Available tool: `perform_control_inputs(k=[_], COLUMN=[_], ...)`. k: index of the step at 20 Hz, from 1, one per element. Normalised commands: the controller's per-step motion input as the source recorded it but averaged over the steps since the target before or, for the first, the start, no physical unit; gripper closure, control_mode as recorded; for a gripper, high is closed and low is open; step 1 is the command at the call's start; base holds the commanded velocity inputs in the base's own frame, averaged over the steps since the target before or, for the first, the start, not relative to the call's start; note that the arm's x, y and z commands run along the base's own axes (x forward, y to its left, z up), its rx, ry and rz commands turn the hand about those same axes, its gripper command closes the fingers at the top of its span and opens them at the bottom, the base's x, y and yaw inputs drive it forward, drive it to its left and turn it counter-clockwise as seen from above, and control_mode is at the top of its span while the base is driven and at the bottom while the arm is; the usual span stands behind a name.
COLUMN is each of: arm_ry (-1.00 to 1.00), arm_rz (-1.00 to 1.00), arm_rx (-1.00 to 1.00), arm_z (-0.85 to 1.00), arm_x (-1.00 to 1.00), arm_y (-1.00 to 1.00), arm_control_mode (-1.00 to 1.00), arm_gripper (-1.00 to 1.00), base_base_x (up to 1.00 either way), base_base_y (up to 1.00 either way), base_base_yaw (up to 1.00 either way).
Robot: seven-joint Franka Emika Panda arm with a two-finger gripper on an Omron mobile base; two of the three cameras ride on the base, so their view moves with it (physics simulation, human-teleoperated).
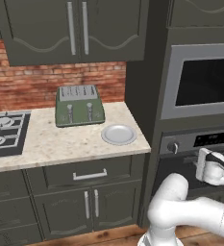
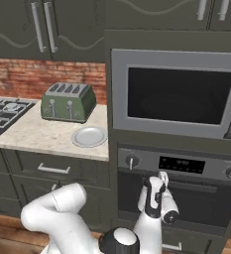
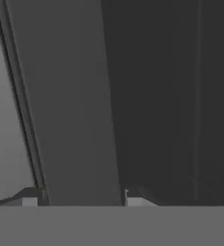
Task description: Take the fish from the oven and place it on the plate on the counter.
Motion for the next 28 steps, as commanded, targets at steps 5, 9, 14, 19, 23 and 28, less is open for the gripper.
perform_control_inputs(k=[5, 9, 14, 19, 23, 28], arm_ry=[0.32, 0.3, 0.38, 0.49, 0.48, 0.4], arm_rz=[0.0, 0.0, 0.0, 0.0, 0.01, 0.06], arm_rx=[-0.03, -0.09, -0.15, -0.08, -0.01, 0.0], arm_z=[-1.0, -1.0, -0.93, -0.59, -0.2, 0.22], arm_x=[-1.0, -1.0, -1.0, -1.0, -1.0, -1.0], arm_y=[0.07, 0.28, 0.46, 0.34, 0.09, 0.0], arm_control_mode=[-1.0, -1.0, -1.0, -1.0, -1.0, -1.0], arm_gripper=[1.0, 1.0, 1.0, 1.0, 1.0, 1.0], base_base_x=[0.0, 0.0, 0.0, 0.0, 0.0, 0.0], base_base_y=[0.0, 0.0, 0.0, 0.0, 0.0, 0.0], base_base_yaw=[0.0, 0.0, 0.0, 0.0, 0.0, 0.0])
